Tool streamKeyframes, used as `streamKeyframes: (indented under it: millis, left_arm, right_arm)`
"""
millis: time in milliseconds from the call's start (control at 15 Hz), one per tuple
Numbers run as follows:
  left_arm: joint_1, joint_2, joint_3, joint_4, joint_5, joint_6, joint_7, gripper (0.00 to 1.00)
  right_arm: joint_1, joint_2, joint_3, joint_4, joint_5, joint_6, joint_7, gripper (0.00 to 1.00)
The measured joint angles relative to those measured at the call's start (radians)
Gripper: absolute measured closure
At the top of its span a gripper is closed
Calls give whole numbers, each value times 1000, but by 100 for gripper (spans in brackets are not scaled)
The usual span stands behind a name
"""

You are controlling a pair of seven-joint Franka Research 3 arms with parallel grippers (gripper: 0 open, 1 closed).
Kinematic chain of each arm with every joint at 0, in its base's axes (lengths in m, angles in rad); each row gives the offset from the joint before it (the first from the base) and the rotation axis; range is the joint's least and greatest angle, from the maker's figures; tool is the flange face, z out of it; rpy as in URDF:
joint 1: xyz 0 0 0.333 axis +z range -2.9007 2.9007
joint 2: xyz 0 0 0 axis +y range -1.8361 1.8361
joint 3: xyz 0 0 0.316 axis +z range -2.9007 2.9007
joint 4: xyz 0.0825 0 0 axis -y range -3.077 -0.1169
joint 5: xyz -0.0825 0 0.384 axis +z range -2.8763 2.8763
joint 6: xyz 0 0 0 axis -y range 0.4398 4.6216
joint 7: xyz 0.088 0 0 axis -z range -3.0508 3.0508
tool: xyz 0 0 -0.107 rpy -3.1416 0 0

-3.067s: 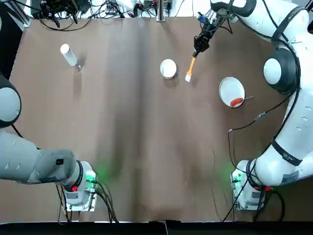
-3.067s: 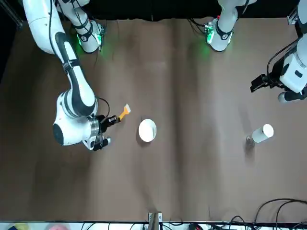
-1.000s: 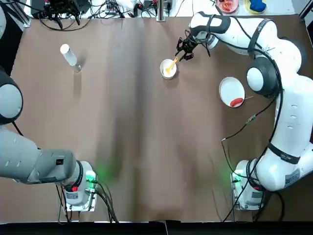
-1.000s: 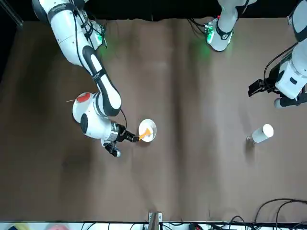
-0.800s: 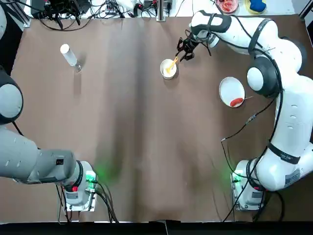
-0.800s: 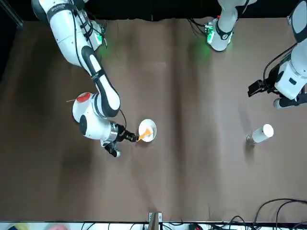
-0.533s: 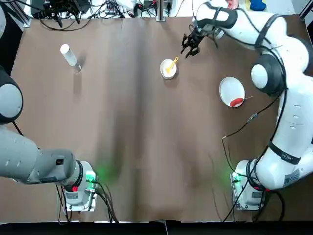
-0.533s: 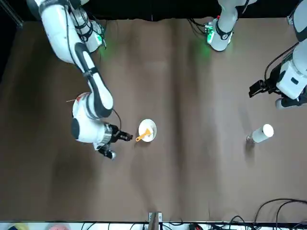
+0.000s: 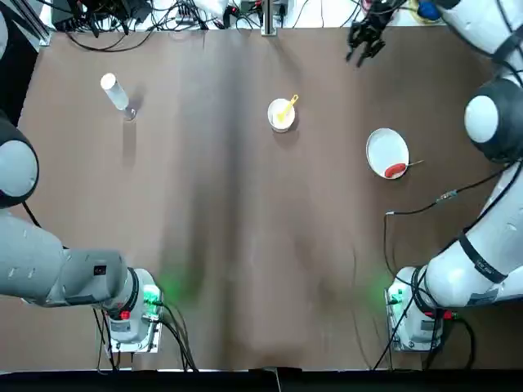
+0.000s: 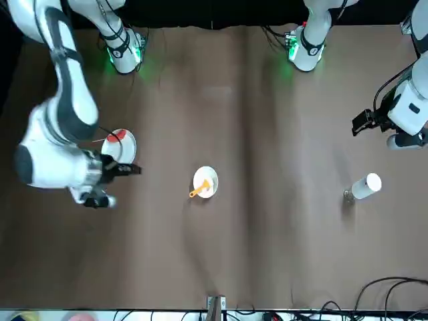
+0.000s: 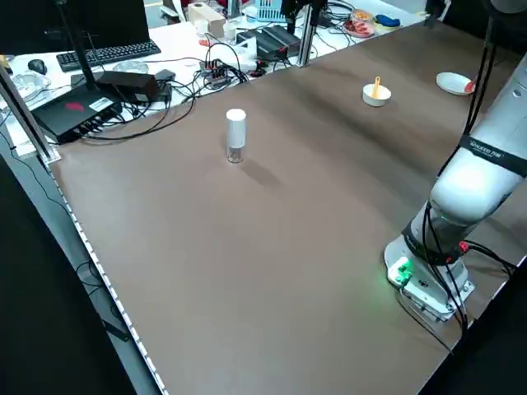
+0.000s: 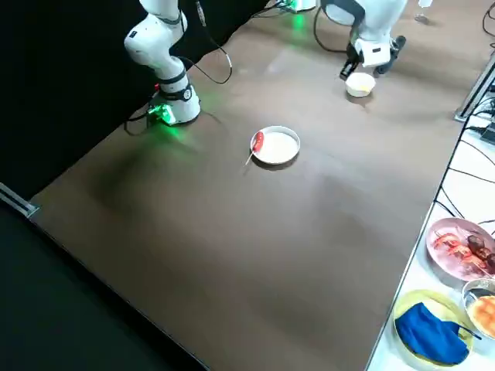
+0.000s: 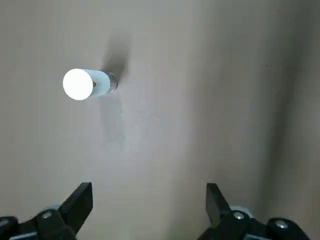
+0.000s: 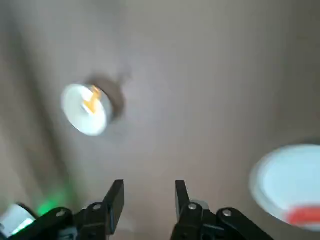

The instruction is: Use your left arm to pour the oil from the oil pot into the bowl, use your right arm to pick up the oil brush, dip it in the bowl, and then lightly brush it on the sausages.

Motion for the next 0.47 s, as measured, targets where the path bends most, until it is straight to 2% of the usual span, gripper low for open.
streamKeyframes:
  millis: [200, 467]
  left_arm:
    - [-3, 0, 0, 0, 3, 0, 2, 0]
    - [-4, 0, 0, 1, 3, 0, 2, 0]
  right_arm:
    - [-56, -80, -1, 0, -104, -114, -53, 46]
    - [-103, -202, -2, 0, -175, -211, -76, 9]
